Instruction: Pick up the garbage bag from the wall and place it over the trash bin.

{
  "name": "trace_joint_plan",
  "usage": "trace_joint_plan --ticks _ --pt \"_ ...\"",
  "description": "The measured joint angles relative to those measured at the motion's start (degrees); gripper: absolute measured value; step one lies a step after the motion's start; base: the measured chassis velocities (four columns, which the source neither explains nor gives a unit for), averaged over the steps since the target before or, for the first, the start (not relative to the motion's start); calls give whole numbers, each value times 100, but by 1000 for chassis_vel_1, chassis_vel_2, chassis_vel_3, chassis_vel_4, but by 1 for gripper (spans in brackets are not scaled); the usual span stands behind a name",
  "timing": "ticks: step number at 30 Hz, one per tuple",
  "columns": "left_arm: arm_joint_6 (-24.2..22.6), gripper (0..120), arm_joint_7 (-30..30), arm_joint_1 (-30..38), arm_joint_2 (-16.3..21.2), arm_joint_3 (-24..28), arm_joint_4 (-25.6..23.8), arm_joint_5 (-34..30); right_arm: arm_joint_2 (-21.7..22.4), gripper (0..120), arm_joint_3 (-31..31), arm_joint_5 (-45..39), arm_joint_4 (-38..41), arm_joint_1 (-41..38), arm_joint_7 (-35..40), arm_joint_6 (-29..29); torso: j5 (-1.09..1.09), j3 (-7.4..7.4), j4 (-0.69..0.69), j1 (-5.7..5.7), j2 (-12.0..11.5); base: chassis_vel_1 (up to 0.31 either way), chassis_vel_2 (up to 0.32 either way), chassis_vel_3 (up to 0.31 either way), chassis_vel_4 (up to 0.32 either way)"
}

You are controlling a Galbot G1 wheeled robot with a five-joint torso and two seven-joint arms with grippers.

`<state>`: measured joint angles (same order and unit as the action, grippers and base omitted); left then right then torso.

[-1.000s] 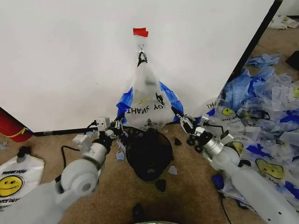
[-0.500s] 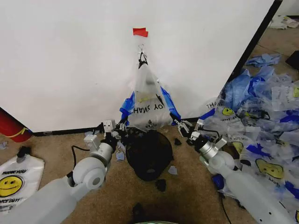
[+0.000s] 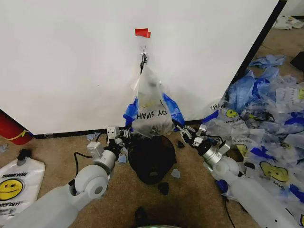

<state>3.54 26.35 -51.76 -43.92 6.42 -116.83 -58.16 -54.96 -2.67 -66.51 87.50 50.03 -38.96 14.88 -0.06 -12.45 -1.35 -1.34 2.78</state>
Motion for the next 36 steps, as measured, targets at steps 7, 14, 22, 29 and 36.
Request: trace_joint_plan --ticks 7,14,22,29,36 --pt "-21 0 0 -221 105 -44 -134 48 84 0 19 93 54 97 -9 9 0 0 0 0 0 0 0 0 0" --pt "-38 0 -14 -519 178 -141 -201 159 95 0 65 129 42 123 -51 16 0 0 0 0 0 0 0 0 0" --pt "19 0 -45 -773 164 -384 -308 259 164 0 68 96 123 98 -172 16 0 0 0 0 0 0 0 0 0" --pt "93 0 26 -1363 525 -1020 -1233 206 591 0 -298 1 661 84 -385 16 0 0 1 1 0 0 0 0 0" --pt "105 0 220 -1656 758 -1282 -2173 171 1126 0 -719 -349 1333 92 -373 -55 1 0 0 0 0 0 0 0 0"
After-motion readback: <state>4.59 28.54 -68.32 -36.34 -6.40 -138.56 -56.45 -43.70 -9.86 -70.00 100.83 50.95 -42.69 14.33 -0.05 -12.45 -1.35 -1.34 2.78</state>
